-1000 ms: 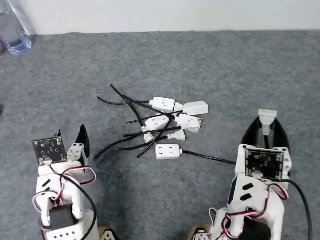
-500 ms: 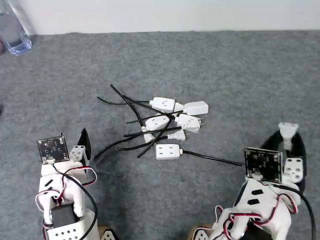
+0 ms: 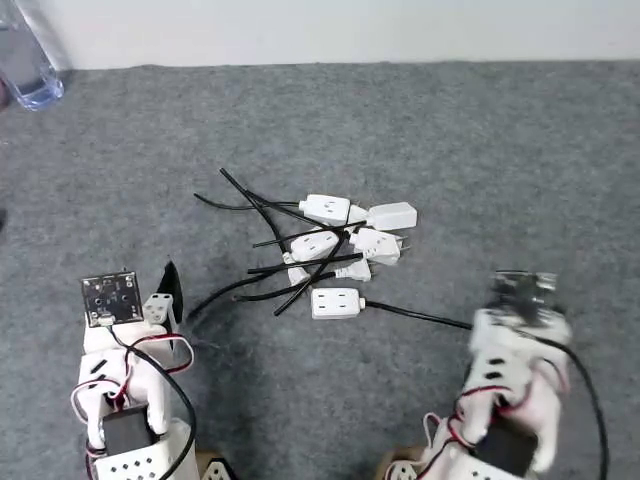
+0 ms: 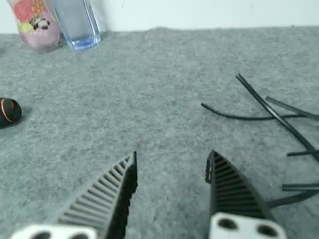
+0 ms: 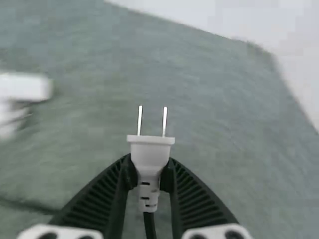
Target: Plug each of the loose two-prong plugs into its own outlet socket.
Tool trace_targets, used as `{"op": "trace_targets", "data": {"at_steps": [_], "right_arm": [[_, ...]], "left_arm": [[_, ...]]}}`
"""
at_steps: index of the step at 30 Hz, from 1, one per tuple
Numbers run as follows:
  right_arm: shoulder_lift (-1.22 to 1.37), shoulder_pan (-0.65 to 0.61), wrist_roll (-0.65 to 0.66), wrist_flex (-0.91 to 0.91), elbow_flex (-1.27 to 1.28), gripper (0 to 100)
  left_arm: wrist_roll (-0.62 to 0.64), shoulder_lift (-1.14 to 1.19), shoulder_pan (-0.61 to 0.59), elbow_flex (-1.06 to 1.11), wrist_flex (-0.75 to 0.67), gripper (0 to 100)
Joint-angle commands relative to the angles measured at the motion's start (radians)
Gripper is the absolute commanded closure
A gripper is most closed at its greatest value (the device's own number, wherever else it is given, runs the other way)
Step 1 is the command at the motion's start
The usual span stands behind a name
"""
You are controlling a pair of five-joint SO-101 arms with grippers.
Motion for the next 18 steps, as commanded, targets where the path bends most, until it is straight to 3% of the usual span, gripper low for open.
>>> {"op": "trace_targets", "data": {"at_steps": [1,4,7,18], "right_arm": [[-0.004,-0.214,0.100,-0.047,0.025,98.3],[-0.002,-0.337,0.095,0.015,0.005,88.5],[-0.001,-0.409,0.002,0.073,-0.015,75.8],[0.001,-0.469,-0.028,0.174,-0.133,77.5]], "left_arm": [[-0.011,-0.011,0.000,-0.007,0.020,78],[-0.052,-0.009,0.017,-0.007,0.041,78],[-0.118,-0.009,0.086,-0.007,0.115,78],[-0.124,-0.011,0.110,-0.007,0.133,78]]}}
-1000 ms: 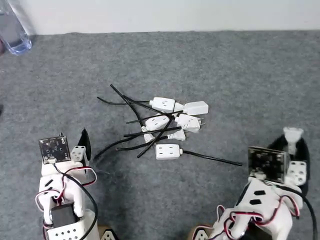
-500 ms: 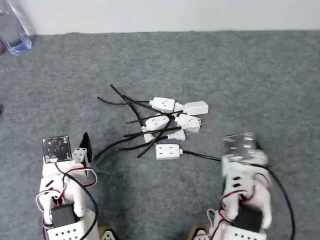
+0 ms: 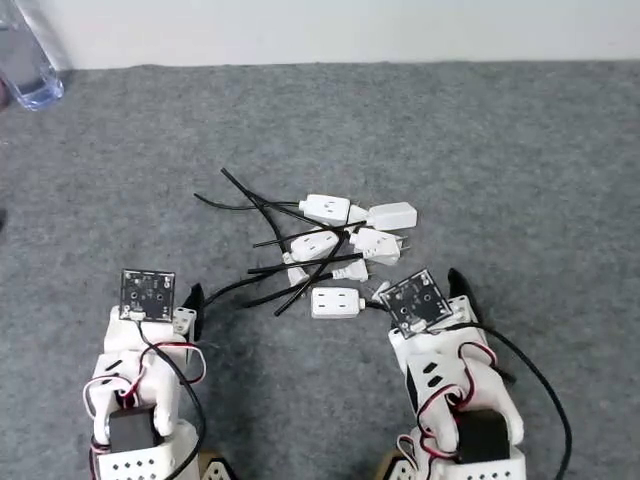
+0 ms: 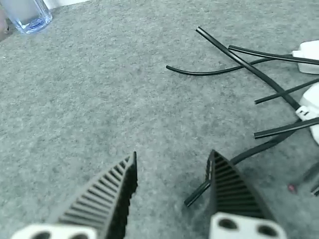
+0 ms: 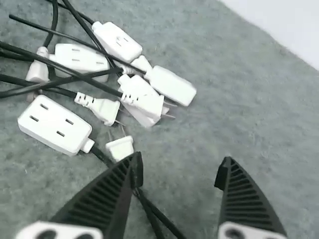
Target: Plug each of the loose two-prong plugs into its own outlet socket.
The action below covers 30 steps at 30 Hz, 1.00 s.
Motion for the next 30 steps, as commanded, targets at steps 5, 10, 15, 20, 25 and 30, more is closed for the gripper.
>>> {"op": "trace_targets", "data": {"at_steps": [5,10,15,20,25,30], "right_arm": [[0.007,-0.001,-0.011,0.160,-0.315,77.5],[0.216,0.071,-0.091,0.257,-0.539,77.5],[0.556,0.170,-0.095,0.254,-0.750,77.5],[0.831,0.163,-0.164,0.295,-0.974,77.5],[1.095,0.110,-0.206,0.306,-1.014,77.5],[1.359,0.061,-0.173,0.285,-1.020,77.6]], "left_arm": [[-0.014,-0.009,0.009,-0.007,0.009,78],[-0.072,-0.009,0.055,-0.007,0.049,76],[-0.068,-0.011,0.046,-0.008,0.049,76],[-0.041,-0.011,0.046,-0.008,0.048,76],[-0.041,-0.011,0.046,-0.008,0.048,76],[-0.041,-0.011,0.049,-0.007,0.048,76]]}}
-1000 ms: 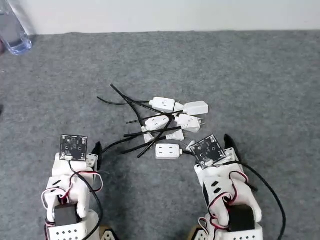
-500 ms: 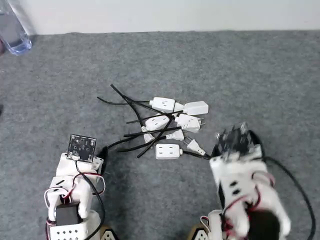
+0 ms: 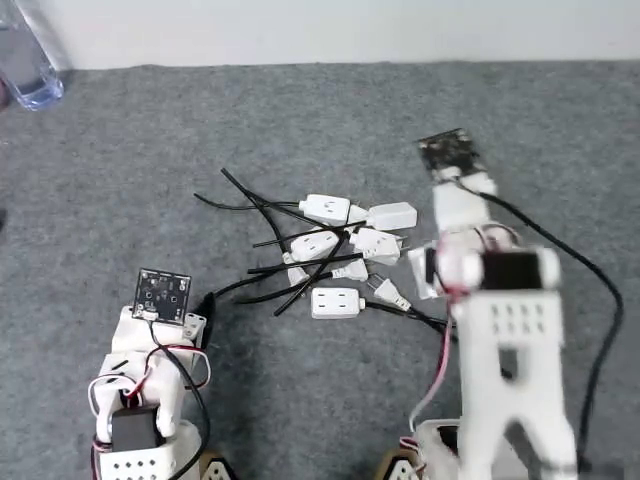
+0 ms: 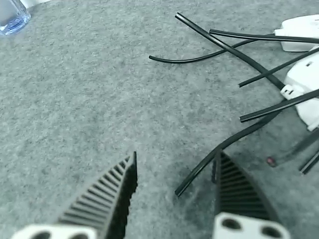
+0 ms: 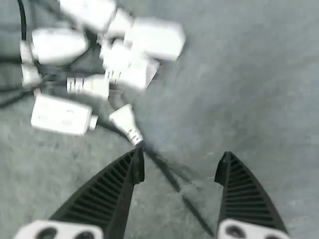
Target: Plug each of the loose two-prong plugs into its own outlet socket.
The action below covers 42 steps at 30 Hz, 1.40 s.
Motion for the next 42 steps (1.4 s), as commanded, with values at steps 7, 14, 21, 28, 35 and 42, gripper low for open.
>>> {"op": "trace_targets", "data": {"at_steps": [7,14,21,28,35,42], "right_arm": [[0.470,-0.067,0.270,-0.081,-0.080,77.7],[0.670,-0.085,0.295,-0.099,-0.227,77.5],[0.716,-0.174,0.473,-0.090,-0.224,77.5],[0.723,-0.165,0.502,-0.110,-0.183,77.6],[0.779,-0.114,0.614,-0.180,-0.140,77.7],[0.802,-0.117,0.618,-0.194,-0.144,83.5]], "left_arm": [[0.011,-0.011,0.008,-0.007,0.002,76],[0.012,-0.011,0.008,-0.007,0.002,76],[0.014,-0.011,0.008,-0.007,-0.017,76],[0.011,-0.011,0.008,-0.007,-0.017,76],[0.011,-0.011,0.008,-0.007,-0.015,76],[0.011,-0.011,0.009,-0.007,-0.017,76]]}}
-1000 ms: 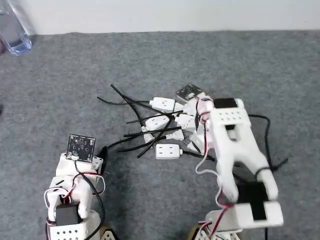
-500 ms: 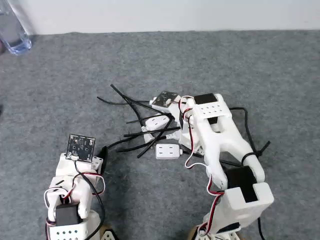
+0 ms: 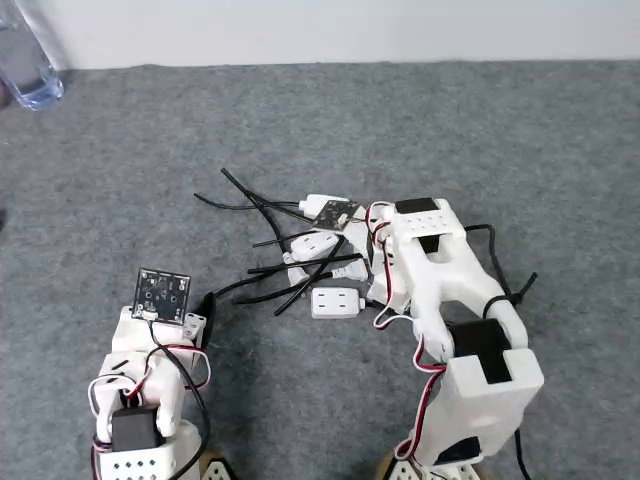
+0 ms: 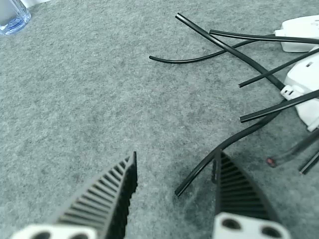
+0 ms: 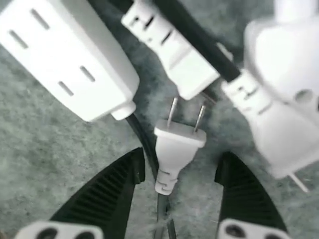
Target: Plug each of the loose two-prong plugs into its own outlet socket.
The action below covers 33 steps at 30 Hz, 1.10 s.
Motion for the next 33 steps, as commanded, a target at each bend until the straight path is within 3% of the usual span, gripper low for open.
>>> {"op": "trace_targets", "data": {"at_steps": [1,9,13,22,26,33], "right_arm": [[-0.015,0.007,0.009,-0.024,-0.011,85.9],[-0.002,0.013,0.011,-0.051,-0.003,99.5],[-0.010,0.022,0.008,-0.047,-0.009,99.1],[-0.288,0.134,0.011,0.232,-0.100,99.1],[-0.412,0.262,0.021,0.257,-0.097,99.1],[-0.432,0.653,0.270,0.217,-0.097,99.0]], "left_arm": [[0.008,-0.011,0.009,-0.007,-0.017,76],[0.008,-0.011,0.009,-0.007,-0.017,76],[0.008,-0.011,0.009,-0.007,-0.017,76],[0.008,-0.011,0.009,-0.007,-0.017,76],[0.008,-0.011,0.009,-0.007,-0.015,76],[0.008,-0.011,0.009,-0.007,-0.014,76]]}}
